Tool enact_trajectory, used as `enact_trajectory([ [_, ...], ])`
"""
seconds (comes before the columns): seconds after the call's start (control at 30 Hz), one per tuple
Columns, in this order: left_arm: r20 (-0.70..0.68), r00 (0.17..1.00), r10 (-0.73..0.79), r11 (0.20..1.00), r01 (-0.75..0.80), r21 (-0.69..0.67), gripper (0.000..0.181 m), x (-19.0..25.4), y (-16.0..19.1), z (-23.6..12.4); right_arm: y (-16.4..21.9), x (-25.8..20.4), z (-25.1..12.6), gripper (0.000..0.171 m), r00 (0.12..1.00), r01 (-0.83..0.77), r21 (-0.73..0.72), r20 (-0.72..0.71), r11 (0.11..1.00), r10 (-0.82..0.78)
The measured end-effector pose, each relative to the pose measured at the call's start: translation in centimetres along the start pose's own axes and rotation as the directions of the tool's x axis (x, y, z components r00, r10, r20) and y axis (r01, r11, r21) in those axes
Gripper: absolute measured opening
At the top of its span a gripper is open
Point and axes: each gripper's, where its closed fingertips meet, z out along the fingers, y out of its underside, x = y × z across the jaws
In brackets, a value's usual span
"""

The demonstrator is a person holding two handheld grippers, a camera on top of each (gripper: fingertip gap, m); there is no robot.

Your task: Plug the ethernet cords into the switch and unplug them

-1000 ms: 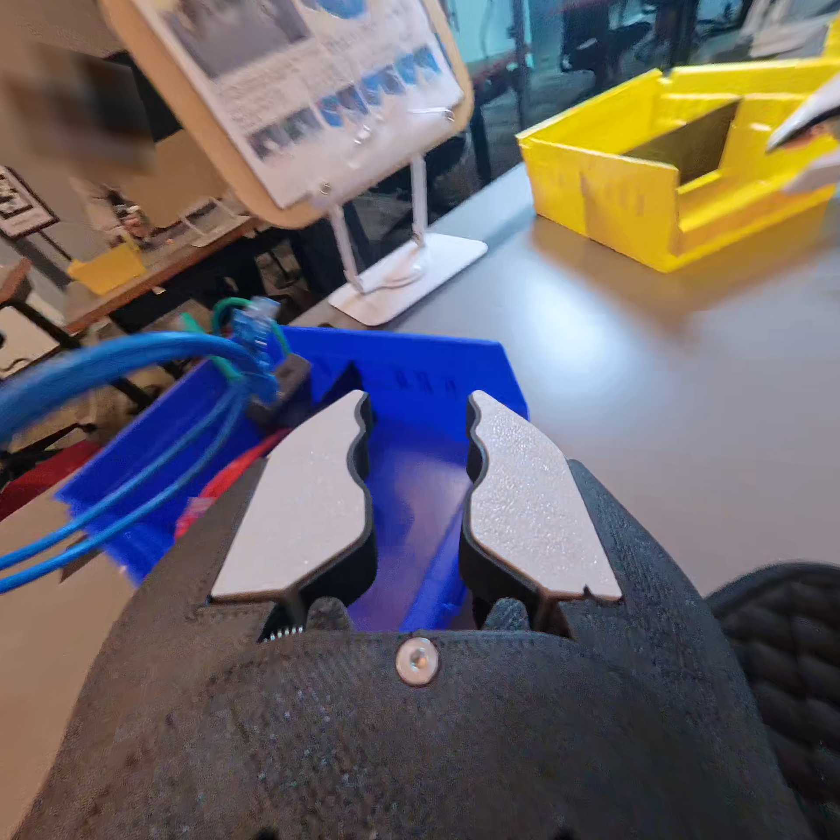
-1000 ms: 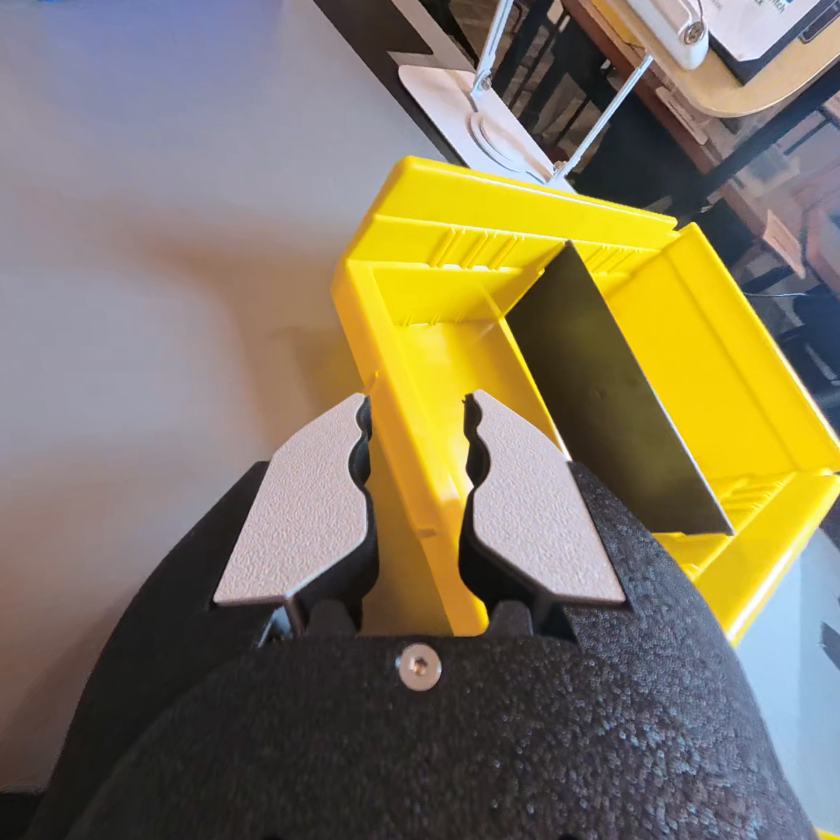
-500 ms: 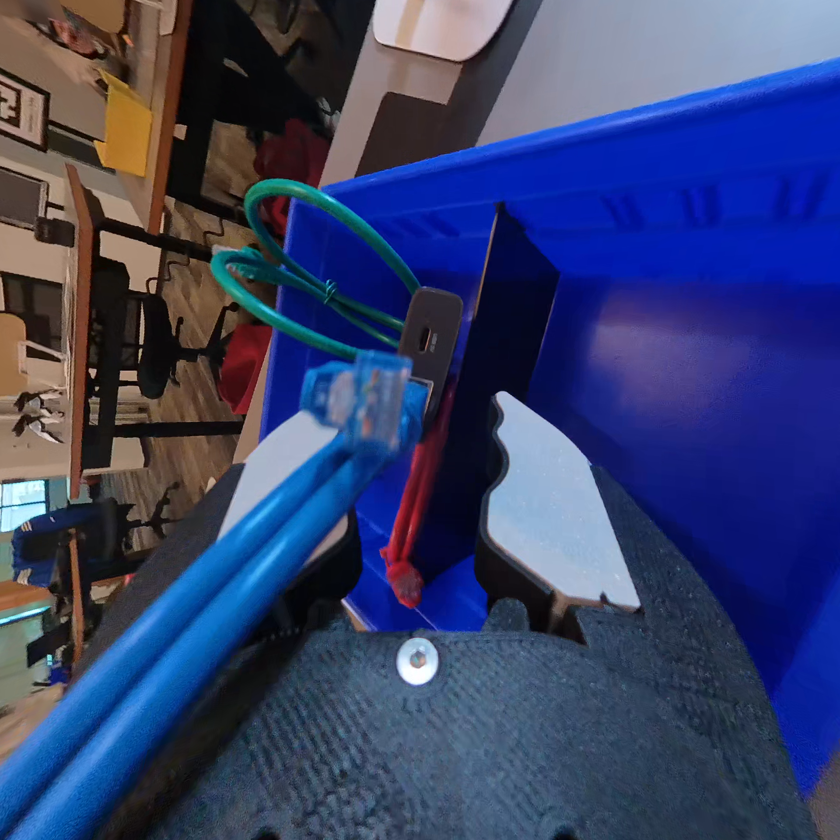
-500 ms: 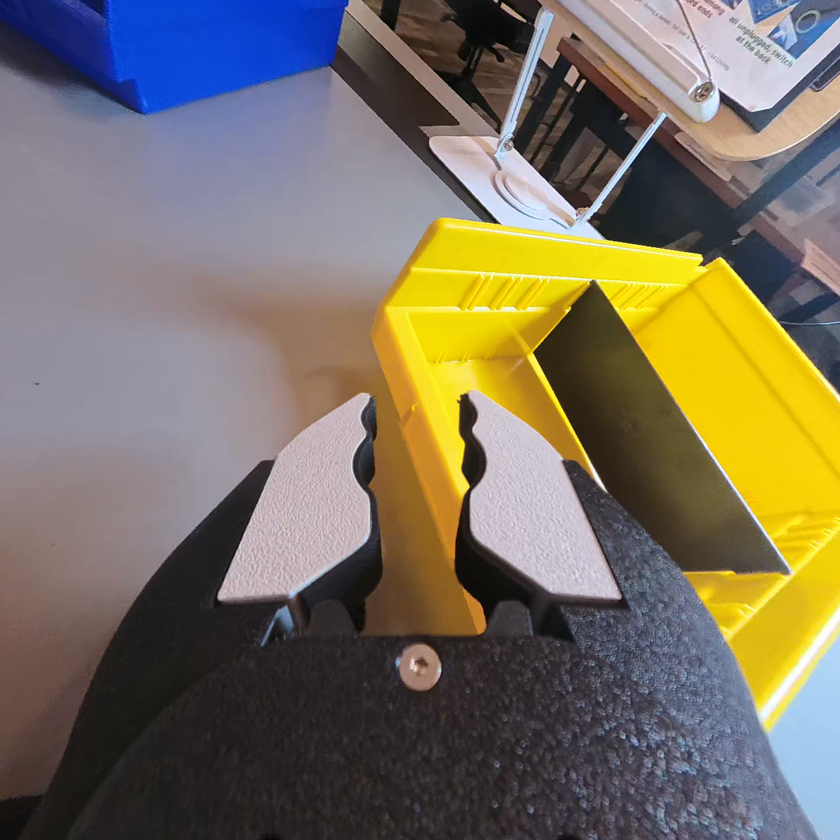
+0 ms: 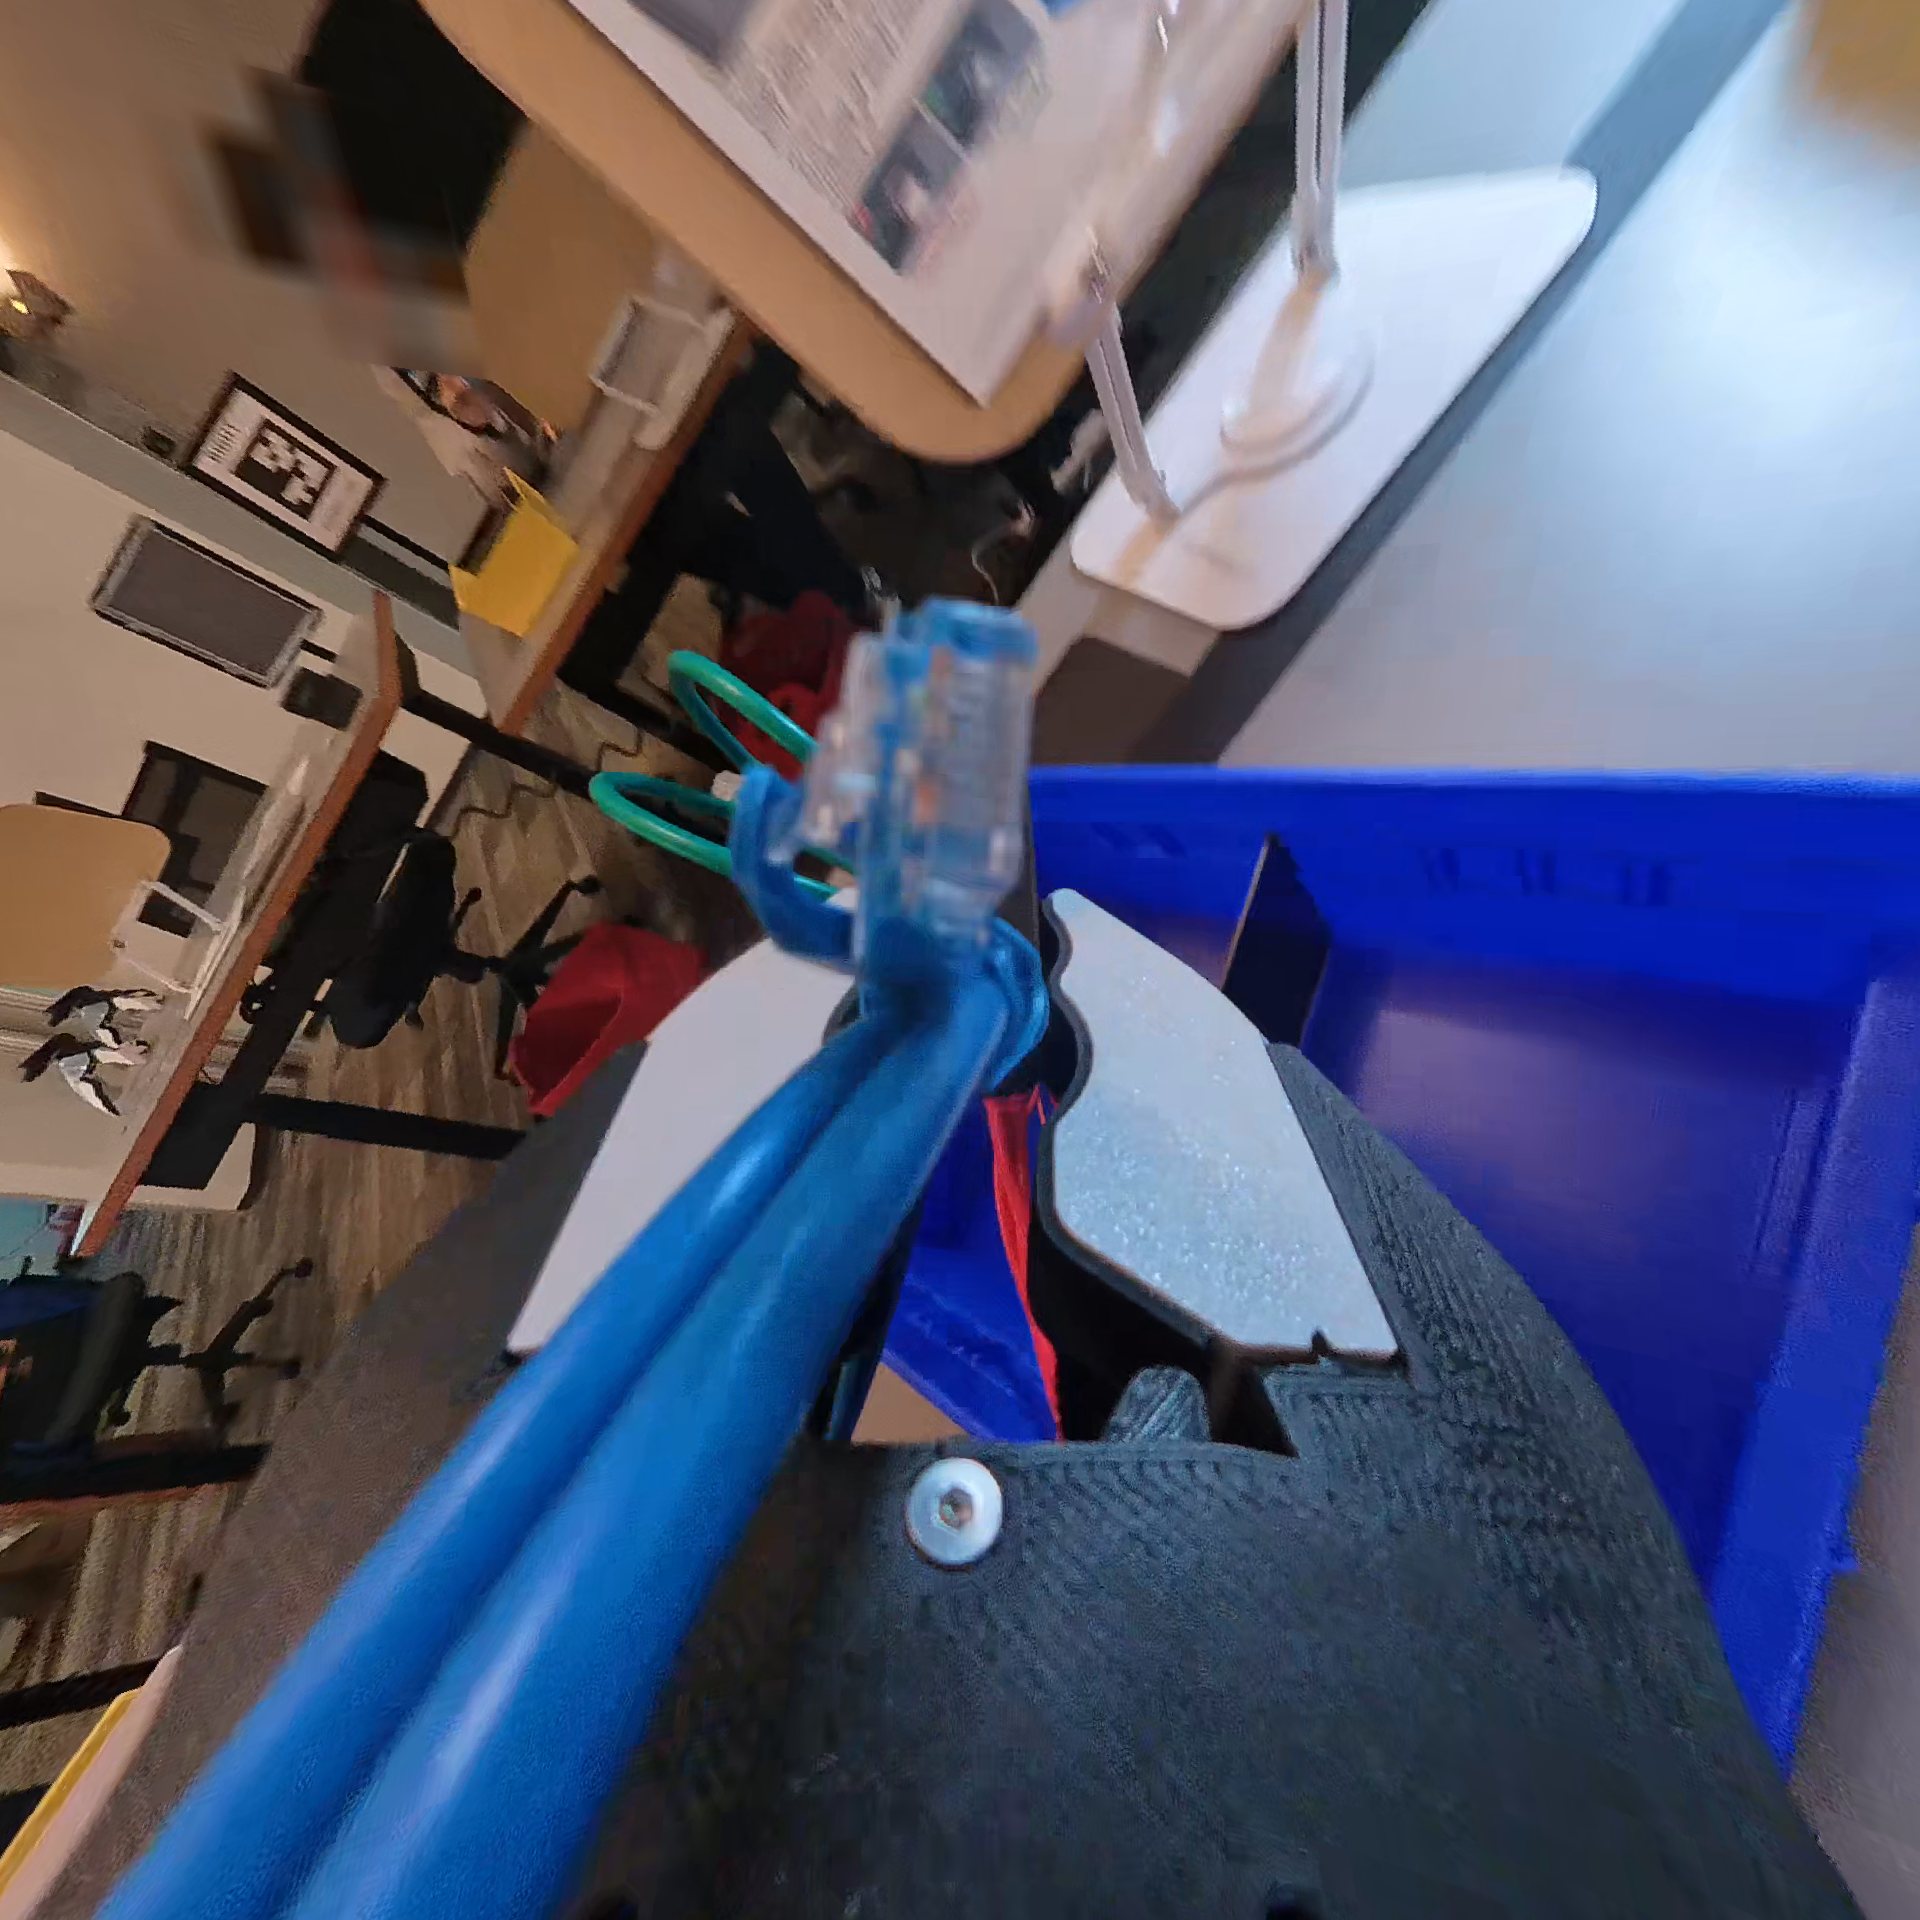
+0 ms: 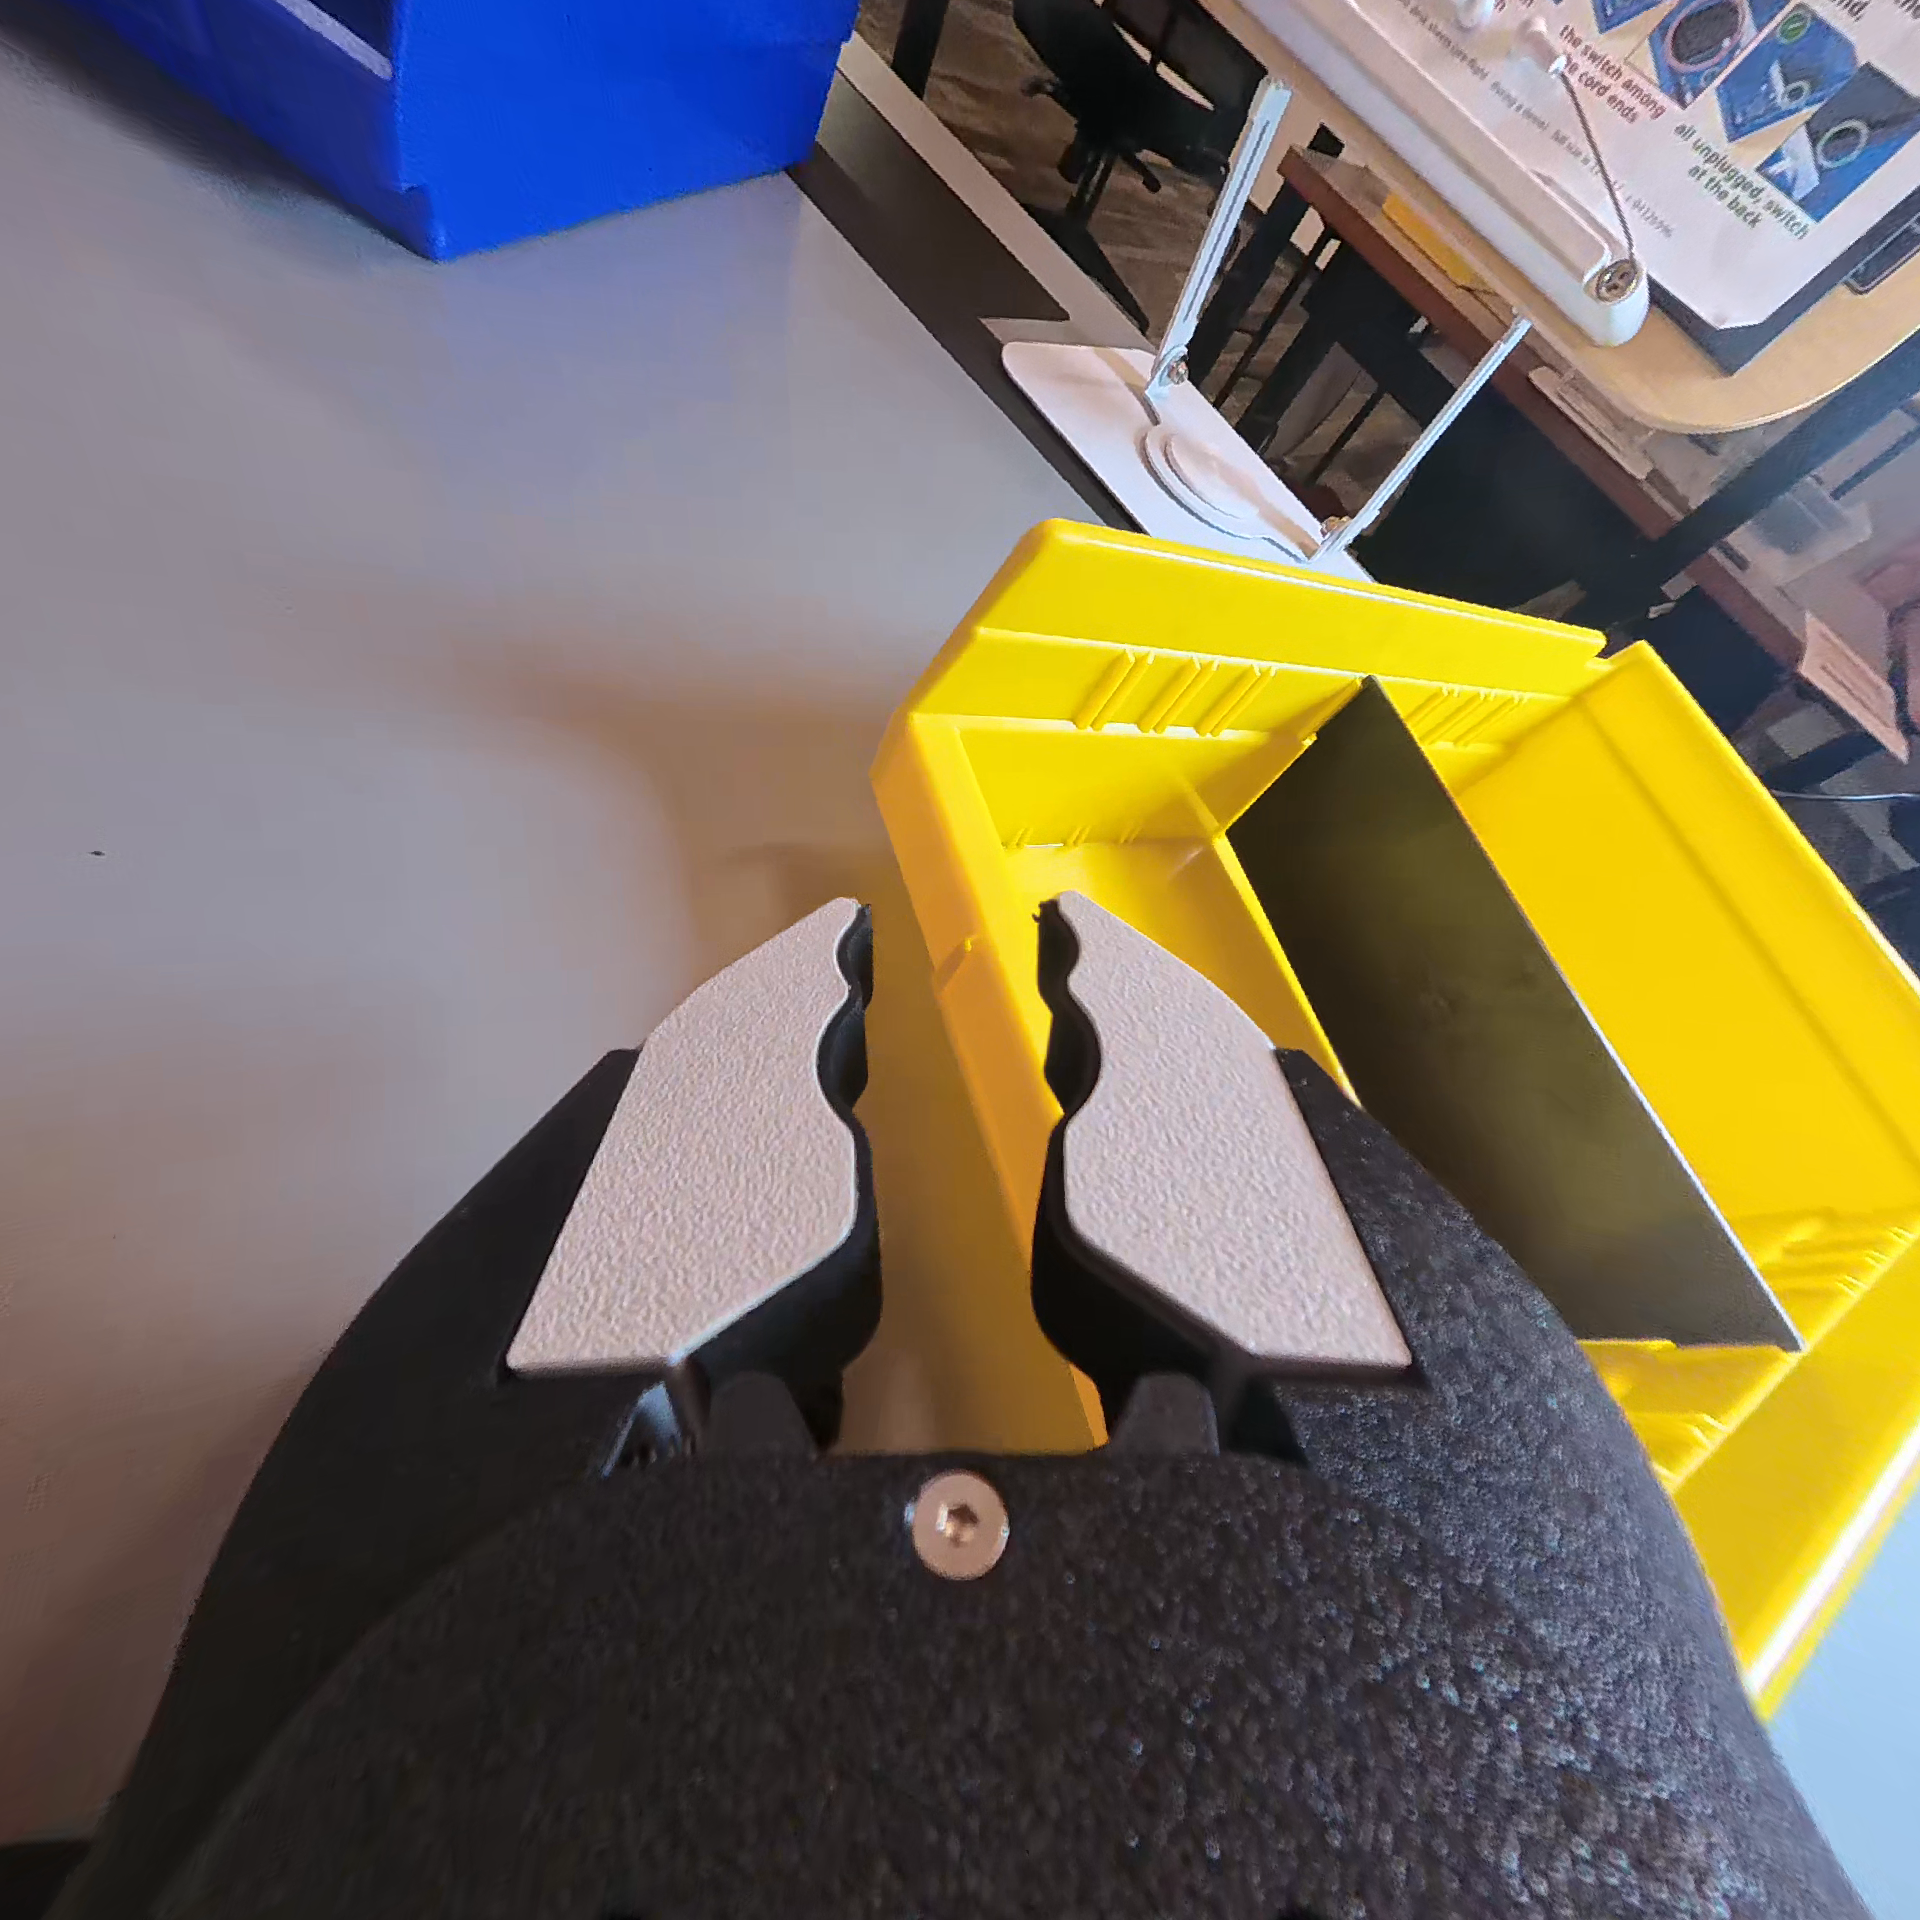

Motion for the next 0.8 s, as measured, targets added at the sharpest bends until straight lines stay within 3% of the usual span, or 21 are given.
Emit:
enact_trajectory([
  [0.2, -0.030, 0.990, -0.135, 0.937, 0.138, 0.320, 0.028, -1.7, -8.5, -7.8, -2.0, -0.9, -0.3, 0.031, 1.000, -0.002, 0.083, 0.011, 0.997, 0.001],
  [0.3, -0.179, 0.968, -0.176, 0.840, 0.243, 0.485, 0.027, 1.3, -12.6, -11.5, -4.5, -2.0, -0.7, 0.031, 0.999, 0.002, 0.172, 0.031, 0.985, -0.007],
  [0.4, -0.408, 0.891, -0.201, 0.716, 0.418, 0.559, 0.027, 5.9, -15.8, -13.9, -8.8, -3.2, -1.5, 0.031, 0.998, 0.052, 0.280, 0.028, 0.959, -0.062],
  [0.53, -0.654, 0.743, -0.144, 0.610, 0.587, 0.532, 0.028, 12.8, -18.3, -14.5, -15.0, -3.9, -3.2, 0.031, 0.991, 0.114, 0.402, 0.023, 0.909, -0.135],
  [0.63, -0.731, 0.682, -0.016, 0.591, 0.596, 0.543, 0.027, 18.2, -18.8, -13.9, -18.2, -4.3, -4.3, 0.031, 0.981, 0.169, 0.455, 0.011, 0.874, -0.195],
  [0.8, -0.741, 0.655, 0.148, 0.647, 0.502, 0.573, 0.027, 25.4, -18.2, -11.7, -16.3, -7.9, -2.2, 0.032, 0.941, 0.209, 0.400, 0.166, 0.892, -0.295],
])
